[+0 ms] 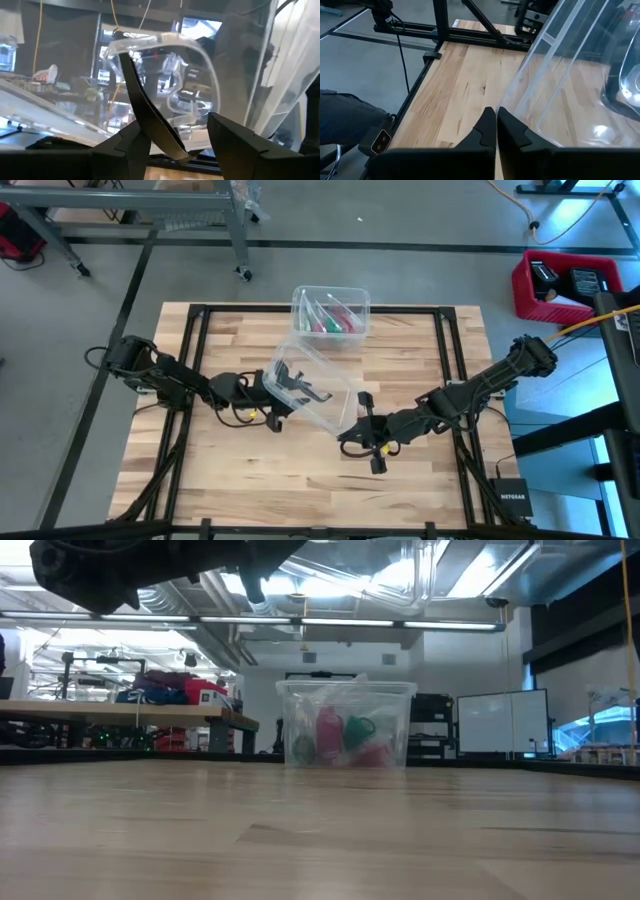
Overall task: Roll bandage
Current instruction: Close the transparent container
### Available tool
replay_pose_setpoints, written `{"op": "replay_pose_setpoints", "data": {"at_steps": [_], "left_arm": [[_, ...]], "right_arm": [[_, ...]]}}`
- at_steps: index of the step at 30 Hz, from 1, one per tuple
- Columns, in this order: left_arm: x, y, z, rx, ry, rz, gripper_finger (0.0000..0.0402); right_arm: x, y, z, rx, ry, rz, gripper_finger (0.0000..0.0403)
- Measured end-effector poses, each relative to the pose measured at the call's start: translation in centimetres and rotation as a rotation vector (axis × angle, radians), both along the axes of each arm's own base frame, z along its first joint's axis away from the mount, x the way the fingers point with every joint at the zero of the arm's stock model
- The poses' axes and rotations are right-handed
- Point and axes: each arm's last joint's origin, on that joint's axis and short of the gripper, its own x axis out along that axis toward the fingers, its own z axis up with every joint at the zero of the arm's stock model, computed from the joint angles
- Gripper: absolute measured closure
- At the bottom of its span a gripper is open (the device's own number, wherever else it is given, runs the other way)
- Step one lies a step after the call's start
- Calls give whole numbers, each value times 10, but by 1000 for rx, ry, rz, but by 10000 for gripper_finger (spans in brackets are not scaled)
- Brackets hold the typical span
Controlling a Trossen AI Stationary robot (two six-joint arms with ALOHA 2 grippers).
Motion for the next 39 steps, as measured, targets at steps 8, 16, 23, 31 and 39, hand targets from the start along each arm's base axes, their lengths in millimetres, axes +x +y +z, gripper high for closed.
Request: {"op": "replay_pose_setpoints", "data": {"at_steps": [8, 16, 23, 31, 39], "left_arm": [[0, 0, 0, 60, 0, 19, 255], [7, -3, 8, 190, 4, 17, 378], [1, -2, 15, 201, 71, 26, 377], [-21, 14, 38, 297, 277, 172, 378], [-38, 46, 98, 376, 615, 317, 378]], "right_arm": [[0, 0, 0, 3, -4, 0, 402], [0, 1, 0, 85, 9, -15, 373], [-6, -4, 5, 124, 21, -78, 300], [-38, -26, 30, -55, -18, -130, 202], [-62, -82, 47, -354, -8, -382, 183]]}}
